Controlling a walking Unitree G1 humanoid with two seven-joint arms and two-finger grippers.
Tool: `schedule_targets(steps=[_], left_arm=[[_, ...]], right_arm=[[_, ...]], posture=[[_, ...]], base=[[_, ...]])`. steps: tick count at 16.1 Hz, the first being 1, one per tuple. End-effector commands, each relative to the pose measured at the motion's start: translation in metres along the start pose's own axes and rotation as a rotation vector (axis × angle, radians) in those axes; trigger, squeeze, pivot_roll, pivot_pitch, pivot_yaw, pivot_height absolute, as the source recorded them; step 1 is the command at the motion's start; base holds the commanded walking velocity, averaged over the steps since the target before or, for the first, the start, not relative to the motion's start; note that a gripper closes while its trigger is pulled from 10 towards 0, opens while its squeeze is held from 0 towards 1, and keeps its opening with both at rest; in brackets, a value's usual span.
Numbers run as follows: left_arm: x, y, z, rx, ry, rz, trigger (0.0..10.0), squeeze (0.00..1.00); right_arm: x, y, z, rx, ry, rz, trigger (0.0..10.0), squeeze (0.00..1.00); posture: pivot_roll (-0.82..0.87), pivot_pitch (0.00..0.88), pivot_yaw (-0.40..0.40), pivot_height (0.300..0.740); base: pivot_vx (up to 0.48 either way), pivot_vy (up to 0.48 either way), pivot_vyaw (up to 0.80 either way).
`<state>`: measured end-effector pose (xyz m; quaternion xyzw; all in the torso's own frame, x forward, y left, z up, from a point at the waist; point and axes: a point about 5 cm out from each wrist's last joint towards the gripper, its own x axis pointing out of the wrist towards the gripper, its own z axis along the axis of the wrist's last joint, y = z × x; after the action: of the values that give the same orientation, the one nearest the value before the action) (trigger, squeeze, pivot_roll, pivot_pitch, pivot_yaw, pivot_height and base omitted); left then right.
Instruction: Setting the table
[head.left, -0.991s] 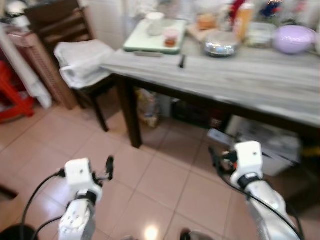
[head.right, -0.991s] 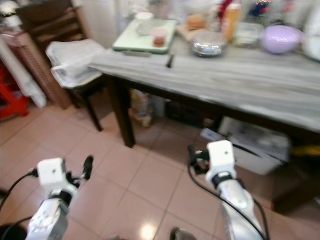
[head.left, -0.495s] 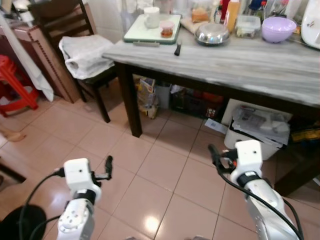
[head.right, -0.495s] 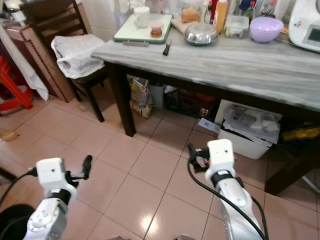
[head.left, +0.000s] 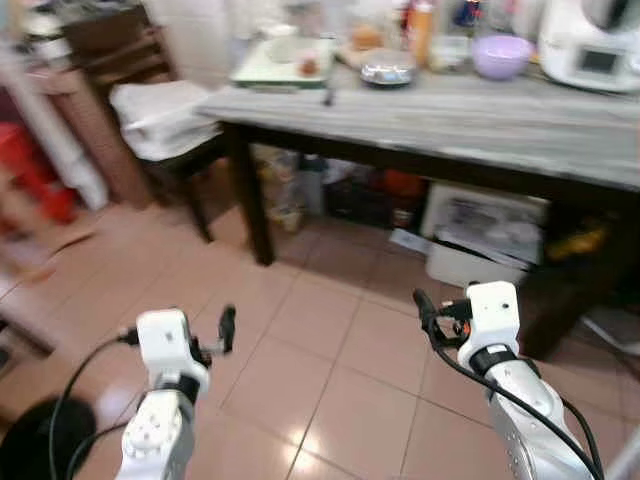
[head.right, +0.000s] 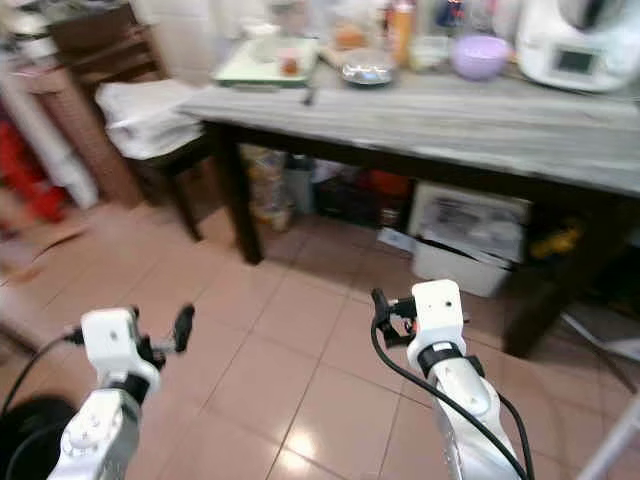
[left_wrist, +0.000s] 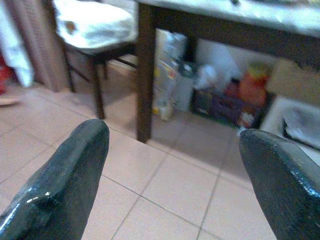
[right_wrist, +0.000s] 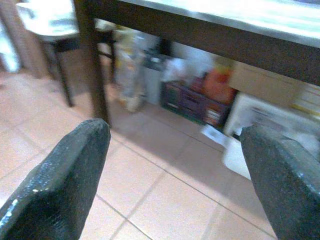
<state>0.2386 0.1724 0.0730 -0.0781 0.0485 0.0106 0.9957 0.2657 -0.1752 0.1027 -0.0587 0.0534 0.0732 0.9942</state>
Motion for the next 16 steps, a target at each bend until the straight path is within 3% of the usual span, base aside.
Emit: schedule_targets(steps=[1, 5, 10, 16], left_arm=[[-0.0024, 0.0025, -0.0035, -0.002, 0.021, 0.001, 10.0, 0.00], [-0.0038, 0.0011, -0.0055, -0.023, 0.033, -0.009, 10.0, 0.00], [-0.0021, -0.0028, -0.0052, -0.029, 0.034, -0.024, 10.0, 0.00], [0.0006, -0.0052, -0.0046, -0.032, 0.034, -0.030, 10.0, 0.00]], right_arm=[[-0.0009, -0.0010, -0.0029, 0.003, 0.016, -0.012, 10.0, 0.00], [-0.0010, 0.0012, -0.0026, -0.003, 0.021, -0.004, 10.0, 0.00], [-0.0009, 0.0018, -0.0018, -0.002, 0.018, -0.003, 10.0, 0.00], [0.0030, 0.0009, 0.0056, -0.026, -0.011, -0.002, 10.0, 0.00]], posture=[[-0.10, 0.101, 0.073, 0.740], [-0.10, 0.112, 0.071, 0.740], [-0.11, 0.114, 0.073, 0.740], [-0.11, 0.114, 0.078, 0.740]], base=[[0.000, 0.000, 0.00], [0.000, 0.000, -0.44], [0.000, -0.286, -0.69], [0.000, -0.321, 0.00]])
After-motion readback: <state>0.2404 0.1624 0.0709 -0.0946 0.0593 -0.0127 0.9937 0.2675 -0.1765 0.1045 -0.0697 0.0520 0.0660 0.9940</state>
